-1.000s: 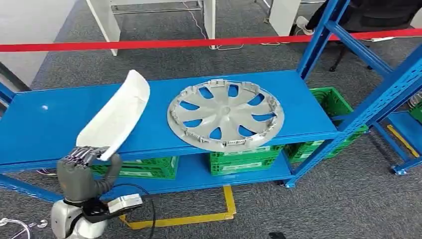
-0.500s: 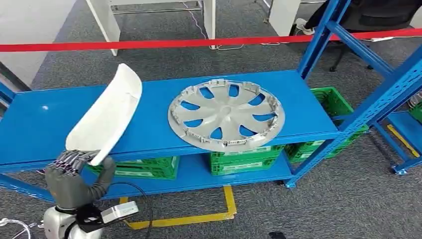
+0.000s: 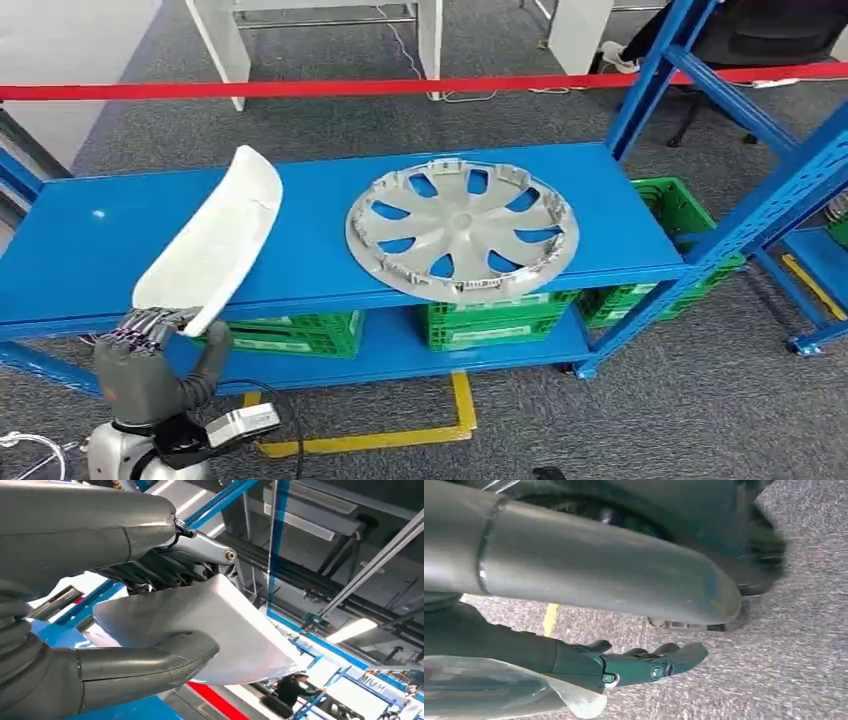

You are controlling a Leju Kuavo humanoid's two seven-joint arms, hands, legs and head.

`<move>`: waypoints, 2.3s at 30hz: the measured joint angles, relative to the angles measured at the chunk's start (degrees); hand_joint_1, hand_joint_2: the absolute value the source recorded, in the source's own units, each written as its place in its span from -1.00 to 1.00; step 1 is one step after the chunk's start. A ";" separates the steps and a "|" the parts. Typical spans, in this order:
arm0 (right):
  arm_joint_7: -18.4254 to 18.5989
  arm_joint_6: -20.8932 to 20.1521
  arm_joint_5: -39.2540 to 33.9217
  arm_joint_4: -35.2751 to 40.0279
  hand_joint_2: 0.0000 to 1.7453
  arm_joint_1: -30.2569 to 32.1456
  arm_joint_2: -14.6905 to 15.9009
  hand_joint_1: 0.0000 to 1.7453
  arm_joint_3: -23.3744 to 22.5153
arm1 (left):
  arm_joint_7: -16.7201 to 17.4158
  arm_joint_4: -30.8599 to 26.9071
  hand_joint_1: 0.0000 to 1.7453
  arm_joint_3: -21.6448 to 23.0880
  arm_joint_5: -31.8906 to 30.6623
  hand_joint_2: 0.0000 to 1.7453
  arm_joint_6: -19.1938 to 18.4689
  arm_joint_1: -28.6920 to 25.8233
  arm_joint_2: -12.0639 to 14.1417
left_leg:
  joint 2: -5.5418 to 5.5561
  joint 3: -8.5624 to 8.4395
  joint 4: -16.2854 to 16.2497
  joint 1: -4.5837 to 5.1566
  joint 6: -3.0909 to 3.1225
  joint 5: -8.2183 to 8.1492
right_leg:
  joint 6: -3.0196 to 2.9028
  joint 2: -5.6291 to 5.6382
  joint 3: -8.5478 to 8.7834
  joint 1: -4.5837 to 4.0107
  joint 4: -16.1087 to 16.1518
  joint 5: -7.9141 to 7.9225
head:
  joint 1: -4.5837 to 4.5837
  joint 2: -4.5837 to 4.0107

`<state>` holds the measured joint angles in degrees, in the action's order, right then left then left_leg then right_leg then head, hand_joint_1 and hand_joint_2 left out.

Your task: Take the parts from the cabinet and place them on the table.

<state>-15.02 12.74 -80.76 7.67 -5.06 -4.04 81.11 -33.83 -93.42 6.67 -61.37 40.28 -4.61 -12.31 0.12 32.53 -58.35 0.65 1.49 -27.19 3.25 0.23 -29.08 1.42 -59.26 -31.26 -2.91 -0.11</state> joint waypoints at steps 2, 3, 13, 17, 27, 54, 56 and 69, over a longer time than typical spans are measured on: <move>0.11 0.29 -0.11 0.00 -1.00 0.02 -0.02 -1.00 0.02 | 1.29 0.02 1.00 0.33 -0.22 1.00 0.00 -0.07 0.24 | 0.21 0.70 -0.72 0.09 -0.75 0.50 | -0.52 0.27 -0.64 0.05 0.55 0.30 | 0.04 0.00; 0.24 0.59 -0.26 0.00 -1.00 0.02 -0.09 -1.00 0.02 | 1.83 0.06 1.00 0.44 -0.33 1.00 0.00 -0.13 0.43 | 0.25 0.98 -0.66 0.02 -1.13 0.78 | -0.89 0.34 -0.96 -0.16 0.34 0.26 | 0.09 0.00; 0.61 1.77 -0.20 0.00 -1.00 -0.10 -0.98 -1.00 0.09 | 2.75 1.16 1.00 0.46 0.72 1.00 0.00 -2.31 2.16 | 0.17 0.44 -9.95 -0.82 -2.67 -5.28 | -3.40 -0.79 -4.89 -0.31 0.60 3.65 | 0.42 0.00; 0.59 1.95 -0.17 0.00 -1.00 -0.21 -1.42 -1.00 0.11 | 3.01 1.18 1.00 0.50 1.97 1.00 0.02 -2.71 2.73 | 0.17 -5.94 1.84 -0.24 -1.58 -3.97 | -2.33 -0.87 -5.74 -0.41 0.70 5.17 | 0.35 0.00; 0.59 2.01 -0.24 0.00 -1.00 -0.18 -1.66 -1.00 1.03 | 3.60 1.62 1.00 0.83 2.84 1.00 0.00 -3.64 3.37 | -0.23 0.01 2.25 -0.20 0.58 1.52 | -0.35 -0.44 -8.92 -0.27 -14.77 -3.21 | -0.17 0.00; 0.00 2.51 -1.99 -0.22 -1.00 -0.13 -1.64 -1.00 0.79 | 4.63 2.29 1.00 1.66 7.19 1.00 0.04 -4.21 5.70 | -0.38 -3.18 3.38 -0.92 0.51 -0.60 | -0.50 -0.38 -10.09 -0.39 -6.03 -2.06 | -0.48 0.00; 0.17 3.49 -2.03 -0.30 -1.00 -0.16 -1.42 -1.00 0.79 | 4.70 2.29 1.00 1.92 7.15 1.00 0.04 -4.11 5.75 | -0.45 -1.46 3.26 -0.64 0.64 0.68 | -0.32 -0.38 -11.41 -0.41 -14.14 -5.71 | -0.46 0.00; -0.20 5.64 -2.10 -0.66 -1.00 0.20 -0.76 -1.00 -0.26 | 5.64 2.29 1.00 4.96 7.30 1.00 0.07 -4.06 6.25 | -0.31 5.15 -5.25 -0.42 -2.44 -4.07 | -3.82 -0.75 2.40 -0.86 4.69 0.98 | -0.09 0.00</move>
<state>-15.21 18.38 -82.86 7.02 -4.87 -4.81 80.85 -28.20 -91.12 11.63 -54.07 40.35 -8.67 -6.05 -0.19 37.68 -63.60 0.23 -0.96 -31.26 -0.57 -0.52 -26.68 0.56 -54.57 -30.28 -2.99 -0.11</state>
